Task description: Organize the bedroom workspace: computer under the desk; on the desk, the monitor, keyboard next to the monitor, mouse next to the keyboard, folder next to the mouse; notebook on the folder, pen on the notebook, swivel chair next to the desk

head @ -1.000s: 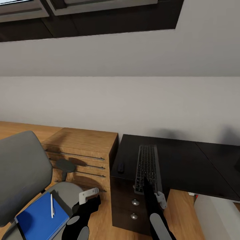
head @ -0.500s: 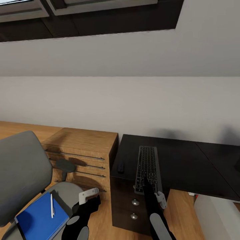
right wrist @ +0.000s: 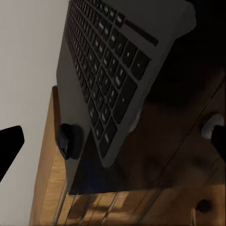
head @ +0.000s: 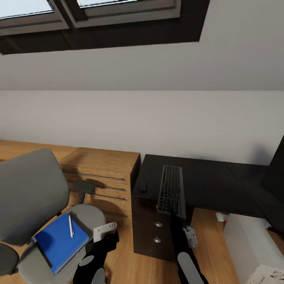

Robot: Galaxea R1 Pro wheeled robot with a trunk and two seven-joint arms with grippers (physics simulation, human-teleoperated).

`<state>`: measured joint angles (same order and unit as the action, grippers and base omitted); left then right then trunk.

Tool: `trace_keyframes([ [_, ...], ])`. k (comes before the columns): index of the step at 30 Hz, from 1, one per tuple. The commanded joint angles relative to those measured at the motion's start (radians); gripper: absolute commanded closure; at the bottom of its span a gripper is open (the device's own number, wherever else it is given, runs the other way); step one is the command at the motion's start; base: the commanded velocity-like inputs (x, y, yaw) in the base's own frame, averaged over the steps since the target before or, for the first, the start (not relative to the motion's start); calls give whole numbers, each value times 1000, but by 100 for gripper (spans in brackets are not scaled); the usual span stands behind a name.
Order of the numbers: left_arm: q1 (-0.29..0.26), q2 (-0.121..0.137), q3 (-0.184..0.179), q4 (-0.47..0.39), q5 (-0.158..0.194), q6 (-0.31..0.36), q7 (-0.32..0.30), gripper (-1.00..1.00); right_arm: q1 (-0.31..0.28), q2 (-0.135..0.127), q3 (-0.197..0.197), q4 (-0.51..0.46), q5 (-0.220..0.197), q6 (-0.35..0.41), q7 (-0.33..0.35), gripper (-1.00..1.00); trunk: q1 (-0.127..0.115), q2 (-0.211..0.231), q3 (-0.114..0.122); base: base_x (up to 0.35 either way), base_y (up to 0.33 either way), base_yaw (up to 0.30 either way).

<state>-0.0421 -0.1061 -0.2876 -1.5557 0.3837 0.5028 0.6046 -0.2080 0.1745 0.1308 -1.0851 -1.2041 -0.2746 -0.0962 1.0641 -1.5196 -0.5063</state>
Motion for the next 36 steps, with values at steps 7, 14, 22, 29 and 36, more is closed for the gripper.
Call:
trace_keyframes([
  [7,-1,0,-2,-1,9,2,9,-100,-1,0,0,-1,-6,-8,-3,-100,-1,-1,-1,-336,-13,0],
  [14,-1,0,-2,-1,9,2,10,-100,0,0,-2,-36,-3,-10,-2,-100,-20,34,15,-336,-75,0],
  [22,-1,0,-1,-1,12,3,11,-100,2,-21,-5,-125,-3,-10,4,-100,-50,90,40,-263,-16,0],
  [29,-1,-1,0,-1,12,3,14,-100,2,-44,-3,-154,-3,-4,36,-100,-77,139,62,-30,-1,0],
  [36,-1,-1,0,-3,12,3,15,-100,2,-67,-1,-161,-4,-4,53,-100,-104,188,84,-28,0,0],
])
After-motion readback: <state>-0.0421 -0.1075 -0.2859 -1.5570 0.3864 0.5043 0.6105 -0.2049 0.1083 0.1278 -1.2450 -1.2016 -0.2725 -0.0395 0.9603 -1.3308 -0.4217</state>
